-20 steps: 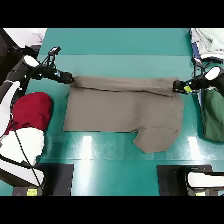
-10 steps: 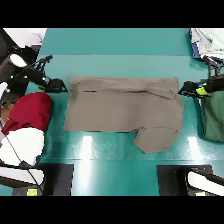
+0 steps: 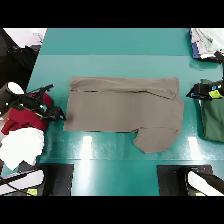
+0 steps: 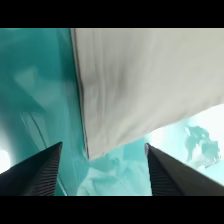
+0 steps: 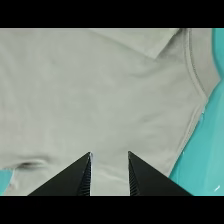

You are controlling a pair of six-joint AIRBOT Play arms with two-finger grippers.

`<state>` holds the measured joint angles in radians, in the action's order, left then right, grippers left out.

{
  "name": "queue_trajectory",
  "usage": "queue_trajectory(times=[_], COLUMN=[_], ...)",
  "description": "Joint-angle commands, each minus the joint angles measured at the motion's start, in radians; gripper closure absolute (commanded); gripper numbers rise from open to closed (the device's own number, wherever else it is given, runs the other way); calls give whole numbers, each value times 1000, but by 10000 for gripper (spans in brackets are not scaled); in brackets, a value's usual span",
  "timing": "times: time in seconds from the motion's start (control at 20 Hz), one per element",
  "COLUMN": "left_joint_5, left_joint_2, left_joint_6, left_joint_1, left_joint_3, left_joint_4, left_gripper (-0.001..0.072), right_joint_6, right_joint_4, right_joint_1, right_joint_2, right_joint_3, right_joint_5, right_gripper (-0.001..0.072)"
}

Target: Fold the shirts.

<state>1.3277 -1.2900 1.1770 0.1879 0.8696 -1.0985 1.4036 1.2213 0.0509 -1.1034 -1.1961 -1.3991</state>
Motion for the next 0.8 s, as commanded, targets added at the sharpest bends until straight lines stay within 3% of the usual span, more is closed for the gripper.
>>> queue_trajectory(times=[0.0,0.6,0.65,0.7,0.75], left_joint_5=[-26,-87,-87,-86,-88], left_joint_2=[27,27,27,27,27], left_joint_6=[-2,2,2,-1,-8], left_joint_1=[2,-1,-1,-2,-2], left_joint_3=[-85,-139,-139,-139,-139], left_joint_4=[0,104,113,119,126], left_gripper=[92,94,151,393,531], right_joint_6=[-3,-3,-3,-3,-2], right_joint_4=[-1,0,3,4,1], right_joint_1=[0,1,1,1,1], right_joint_2=[9,9,9,9,12], right_joint_3=[0,0,0,1,11], right_joint_5=[-26,-47,-61,-74,-79], right_gripper=[447,447,447,447,447])
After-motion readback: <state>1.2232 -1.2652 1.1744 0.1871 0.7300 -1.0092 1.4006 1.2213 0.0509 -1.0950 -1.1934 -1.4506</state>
